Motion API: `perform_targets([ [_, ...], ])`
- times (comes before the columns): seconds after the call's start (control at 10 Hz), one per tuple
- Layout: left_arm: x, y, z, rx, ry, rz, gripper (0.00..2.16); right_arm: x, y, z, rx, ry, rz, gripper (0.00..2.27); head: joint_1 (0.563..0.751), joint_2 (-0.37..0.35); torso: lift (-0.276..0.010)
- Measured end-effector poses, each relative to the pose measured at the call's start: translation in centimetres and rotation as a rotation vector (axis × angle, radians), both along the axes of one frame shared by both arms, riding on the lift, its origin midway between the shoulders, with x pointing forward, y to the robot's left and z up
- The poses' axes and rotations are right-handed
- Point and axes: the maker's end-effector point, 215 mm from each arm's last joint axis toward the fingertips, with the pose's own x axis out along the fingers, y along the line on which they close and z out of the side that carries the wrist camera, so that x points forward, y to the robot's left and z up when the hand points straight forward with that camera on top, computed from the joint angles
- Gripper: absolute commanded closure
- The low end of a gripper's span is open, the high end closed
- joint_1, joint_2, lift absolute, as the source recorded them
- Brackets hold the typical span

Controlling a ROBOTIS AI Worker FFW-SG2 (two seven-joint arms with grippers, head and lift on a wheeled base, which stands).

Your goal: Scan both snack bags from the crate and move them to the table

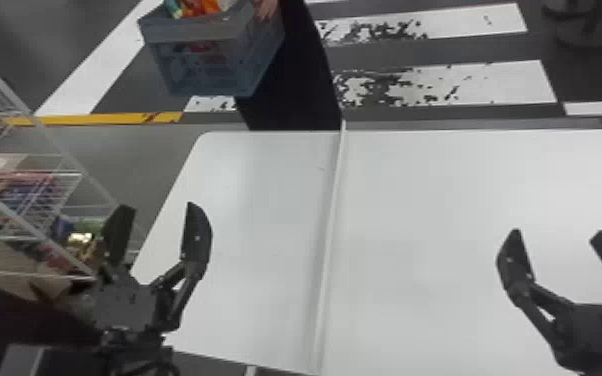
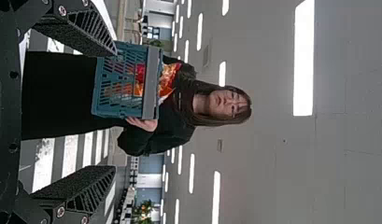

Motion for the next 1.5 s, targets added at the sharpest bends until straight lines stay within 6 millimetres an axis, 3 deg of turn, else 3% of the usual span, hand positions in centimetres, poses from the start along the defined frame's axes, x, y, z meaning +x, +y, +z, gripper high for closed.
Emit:
perform_targets([
  [0.9,0.1,0.2,-0.1,0.005,-0.001,0.002,0.14,0.0,-0.1,0.0,0.004,0.0,-0.002,0.12,0.695,0.243,-0.087],
  [1.5,0.4,0.8,-1.5,0.008,0.016,0.011,0.13,0.2,-0.1,-1.2,0.004,0.006,-0.005,0.12,0.695,0.249,-0.087],
])
